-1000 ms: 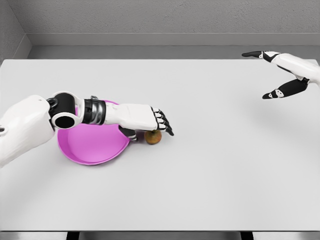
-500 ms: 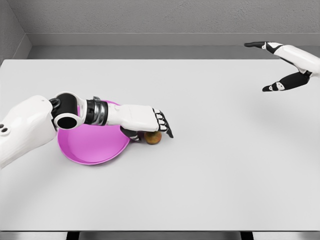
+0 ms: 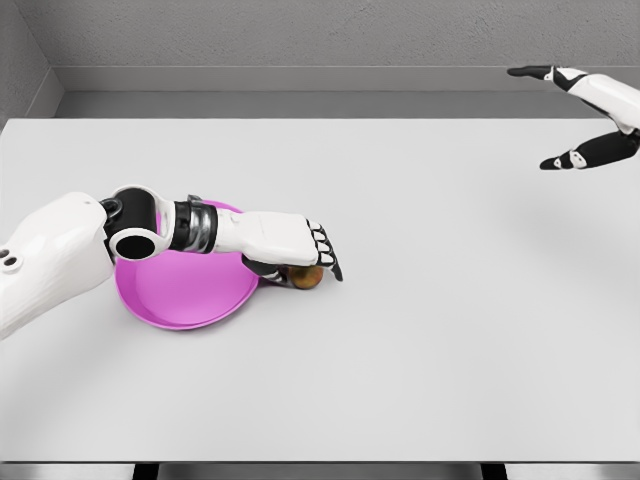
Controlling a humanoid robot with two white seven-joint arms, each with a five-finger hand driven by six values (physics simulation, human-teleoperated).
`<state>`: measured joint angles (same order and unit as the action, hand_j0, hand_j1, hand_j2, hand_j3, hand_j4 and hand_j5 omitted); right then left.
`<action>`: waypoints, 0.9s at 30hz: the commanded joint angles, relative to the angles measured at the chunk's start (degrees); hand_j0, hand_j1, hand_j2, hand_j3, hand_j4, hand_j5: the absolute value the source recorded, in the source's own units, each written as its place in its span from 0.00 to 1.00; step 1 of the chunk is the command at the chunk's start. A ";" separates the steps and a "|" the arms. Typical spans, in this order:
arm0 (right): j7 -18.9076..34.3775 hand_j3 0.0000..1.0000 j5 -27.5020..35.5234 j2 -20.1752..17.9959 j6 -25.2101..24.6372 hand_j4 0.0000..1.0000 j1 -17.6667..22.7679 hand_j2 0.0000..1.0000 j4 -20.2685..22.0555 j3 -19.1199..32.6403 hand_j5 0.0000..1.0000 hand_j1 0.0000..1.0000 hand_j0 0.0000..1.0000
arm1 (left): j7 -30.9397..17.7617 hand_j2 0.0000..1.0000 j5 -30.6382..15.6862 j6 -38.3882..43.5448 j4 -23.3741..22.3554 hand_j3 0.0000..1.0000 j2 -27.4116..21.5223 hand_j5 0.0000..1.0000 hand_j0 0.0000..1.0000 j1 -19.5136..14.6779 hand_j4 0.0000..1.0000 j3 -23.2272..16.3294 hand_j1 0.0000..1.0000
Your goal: Put the apple on the plate with both arms
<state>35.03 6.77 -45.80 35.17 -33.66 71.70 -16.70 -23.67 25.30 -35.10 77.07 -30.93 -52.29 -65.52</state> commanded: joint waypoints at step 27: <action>-0.03 1.00 0.44 -2.54 -0.17 1.00 2.90 1.00 0.20 3.60 1.00 1.00 1.00 | -0.15 0.52 -0.25 0.10 0.27 0.52 -0.36 0.52 0.52 0.09 0.52 -0.93 0.52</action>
<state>35.03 6.75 -48.28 35.17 -30.76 71.90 -13.16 -23.84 25.33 -35.09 77.31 -31.20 -52.21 -66.48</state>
